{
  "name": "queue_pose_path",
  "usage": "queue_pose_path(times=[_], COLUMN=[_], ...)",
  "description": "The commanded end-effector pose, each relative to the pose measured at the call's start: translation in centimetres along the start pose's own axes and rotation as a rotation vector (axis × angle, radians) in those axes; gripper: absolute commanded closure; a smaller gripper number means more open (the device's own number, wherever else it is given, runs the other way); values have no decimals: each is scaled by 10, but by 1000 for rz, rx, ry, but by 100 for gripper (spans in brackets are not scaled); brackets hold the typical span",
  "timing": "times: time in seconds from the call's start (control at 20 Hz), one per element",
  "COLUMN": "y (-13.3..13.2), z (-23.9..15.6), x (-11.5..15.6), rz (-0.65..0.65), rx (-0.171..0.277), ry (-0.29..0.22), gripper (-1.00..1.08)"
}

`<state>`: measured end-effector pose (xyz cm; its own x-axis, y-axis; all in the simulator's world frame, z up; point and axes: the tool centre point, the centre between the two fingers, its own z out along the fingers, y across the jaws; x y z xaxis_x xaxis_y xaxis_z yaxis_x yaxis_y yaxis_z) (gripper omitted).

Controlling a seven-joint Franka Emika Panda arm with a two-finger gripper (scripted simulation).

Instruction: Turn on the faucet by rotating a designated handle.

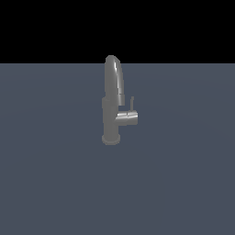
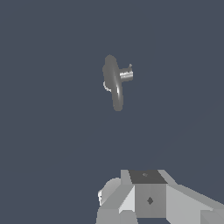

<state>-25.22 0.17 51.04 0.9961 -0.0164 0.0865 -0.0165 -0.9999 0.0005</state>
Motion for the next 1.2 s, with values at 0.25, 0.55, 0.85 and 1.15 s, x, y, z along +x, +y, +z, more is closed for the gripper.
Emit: queue_pose_path(times=[0.25,0.55,0.85,1.15], y=[0,0,1,4], z=[1,4,10,22], x=[3,16,38,68], rz=[7,36,87,159], rx=[7,32,77,141], ry=[-9,-43,-104,-190], gripper=[108,108,108,108])
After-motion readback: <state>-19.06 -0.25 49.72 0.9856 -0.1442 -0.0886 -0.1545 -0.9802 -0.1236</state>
